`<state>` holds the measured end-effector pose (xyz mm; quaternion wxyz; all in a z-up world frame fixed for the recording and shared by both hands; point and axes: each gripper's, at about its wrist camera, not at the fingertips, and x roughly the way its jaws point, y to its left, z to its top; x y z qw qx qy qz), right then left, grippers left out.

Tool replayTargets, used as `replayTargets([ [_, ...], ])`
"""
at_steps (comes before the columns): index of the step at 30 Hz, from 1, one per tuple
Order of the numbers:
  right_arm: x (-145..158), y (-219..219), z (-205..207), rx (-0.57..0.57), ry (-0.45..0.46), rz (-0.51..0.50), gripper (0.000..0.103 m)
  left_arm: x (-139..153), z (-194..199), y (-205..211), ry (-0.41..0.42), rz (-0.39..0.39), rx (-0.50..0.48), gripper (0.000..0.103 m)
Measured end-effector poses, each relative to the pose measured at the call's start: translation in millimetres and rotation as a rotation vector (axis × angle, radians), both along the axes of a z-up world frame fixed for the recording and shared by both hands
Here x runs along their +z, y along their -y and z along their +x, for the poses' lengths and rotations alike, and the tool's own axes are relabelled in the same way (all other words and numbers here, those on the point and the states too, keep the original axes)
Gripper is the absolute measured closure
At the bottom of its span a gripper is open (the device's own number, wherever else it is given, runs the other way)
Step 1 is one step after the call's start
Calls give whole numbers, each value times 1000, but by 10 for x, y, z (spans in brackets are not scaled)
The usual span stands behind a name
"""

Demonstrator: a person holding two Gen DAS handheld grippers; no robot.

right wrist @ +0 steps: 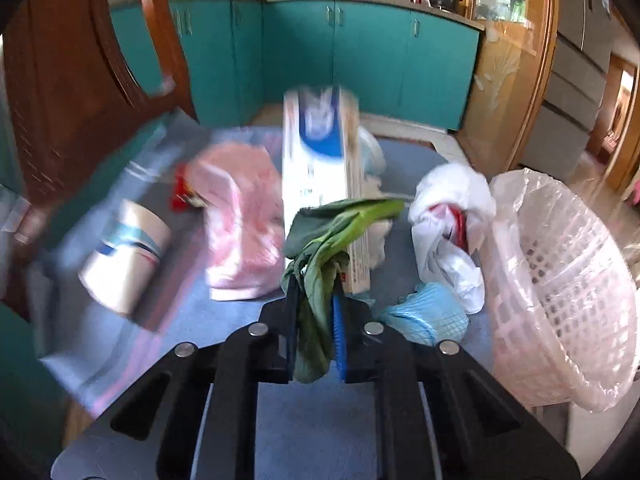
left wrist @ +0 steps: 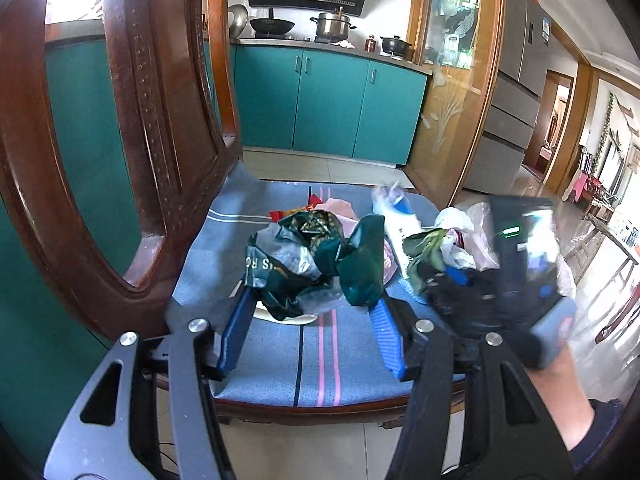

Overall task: Collect trash
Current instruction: 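Grasp the dark green plastic bag with the left tool while the right tool grasps the leafy vegetable, then lift the green bag with the left tool while the right tool lifts the vegetable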

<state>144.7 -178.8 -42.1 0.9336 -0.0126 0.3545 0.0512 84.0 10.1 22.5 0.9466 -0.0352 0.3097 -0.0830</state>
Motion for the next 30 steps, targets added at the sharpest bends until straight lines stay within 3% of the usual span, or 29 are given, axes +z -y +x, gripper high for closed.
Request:
replayTargets([
  [5, 323, 194, -363, 54, 109, 97, 88, -20, -5, 39, 4, 3, -8, 46],
  [13, 638, 419, -802, 88, 156, 155, 88, -51, -37, 163, 5, 16, -43, 45],
  [30, 593, 470, -907, 103, 118, 166, 88, -137, 45, 286, -23, 30, -42, 43],
])
